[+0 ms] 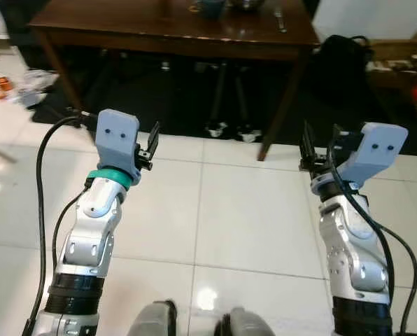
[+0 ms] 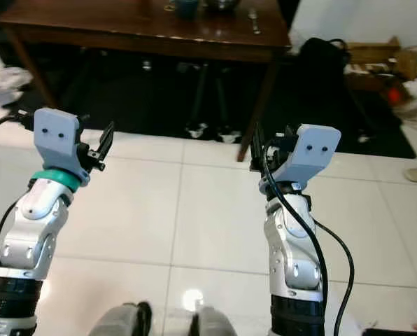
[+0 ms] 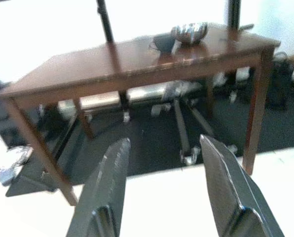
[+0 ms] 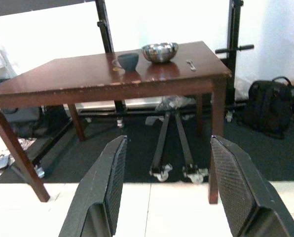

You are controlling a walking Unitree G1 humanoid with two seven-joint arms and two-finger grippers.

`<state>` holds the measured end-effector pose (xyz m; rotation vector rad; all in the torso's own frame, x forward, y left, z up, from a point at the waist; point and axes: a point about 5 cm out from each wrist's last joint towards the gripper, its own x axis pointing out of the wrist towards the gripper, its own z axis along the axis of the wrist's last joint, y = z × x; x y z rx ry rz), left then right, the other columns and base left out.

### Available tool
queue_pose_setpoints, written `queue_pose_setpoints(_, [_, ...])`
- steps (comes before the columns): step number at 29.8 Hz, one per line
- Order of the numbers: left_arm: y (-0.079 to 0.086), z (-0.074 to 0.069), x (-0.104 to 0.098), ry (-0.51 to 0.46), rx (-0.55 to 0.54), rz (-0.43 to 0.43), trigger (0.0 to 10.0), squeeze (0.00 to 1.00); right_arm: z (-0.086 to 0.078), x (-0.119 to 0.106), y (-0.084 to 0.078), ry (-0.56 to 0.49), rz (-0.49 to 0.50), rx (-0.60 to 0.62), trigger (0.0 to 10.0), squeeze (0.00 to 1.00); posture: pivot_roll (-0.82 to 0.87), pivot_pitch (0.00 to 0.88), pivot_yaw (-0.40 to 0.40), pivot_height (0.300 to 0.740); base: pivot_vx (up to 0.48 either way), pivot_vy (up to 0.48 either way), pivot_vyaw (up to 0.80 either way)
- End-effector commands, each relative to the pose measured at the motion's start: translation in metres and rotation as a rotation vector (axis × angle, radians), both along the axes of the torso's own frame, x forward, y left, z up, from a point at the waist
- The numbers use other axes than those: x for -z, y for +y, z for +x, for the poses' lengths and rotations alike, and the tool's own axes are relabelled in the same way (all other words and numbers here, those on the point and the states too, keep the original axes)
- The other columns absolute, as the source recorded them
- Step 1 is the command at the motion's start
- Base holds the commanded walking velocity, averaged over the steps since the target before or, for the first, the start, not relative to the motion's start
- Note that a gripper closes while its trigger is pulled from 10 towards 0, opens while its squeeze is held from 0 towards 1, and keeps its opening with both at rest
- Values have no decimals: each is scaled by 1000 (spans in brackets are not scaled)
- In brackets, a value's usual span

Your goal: Setting the table

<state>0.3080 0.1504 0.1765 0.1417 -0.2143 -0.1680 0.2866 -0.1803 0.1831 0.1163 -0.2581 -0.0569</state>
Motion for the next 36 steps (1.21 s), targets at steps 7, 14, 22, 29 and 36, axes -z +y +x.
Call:
queue_pose_setpoints(7, [-4, 0, 3, 9, 16, 6, 10000, 0, -1, 1, -3, 5, 4, 16, 10000, 0, -1, 0, 42, 740, -349, 0, 0])
queue_pose_setpoints(14, [-3, 0, 3, 10, 12, 9, 10000, 0, 0, 2, -2, 10, 4, 12, 10000, 0, 6, 3, 42, 740, -219, 0, 0])
queue_pose_setpoints(22, [-4, 1, 4, 28, 18, 3, 10000, 0, 1, 2, -1, 12, 6, 13, 10000, 0, 16, 5, 47, 740, 0, 0, 0])
queue_pose_setpoints(29, [-4, 2, 3, 29, 20, 4, 10000, 0, 2, 4, -1, 25, -8, 14, 10000, 0, 21, 5, 47, 740, 0, 0, 0])
queue_pose_setpoints(36, [-4, 2, 3, 27, 17, 6, 10000, 0, 4, 5, 0, 32, -28, 16, 10000, 0, 22, 4, 45, 740, 0, 0, 538])
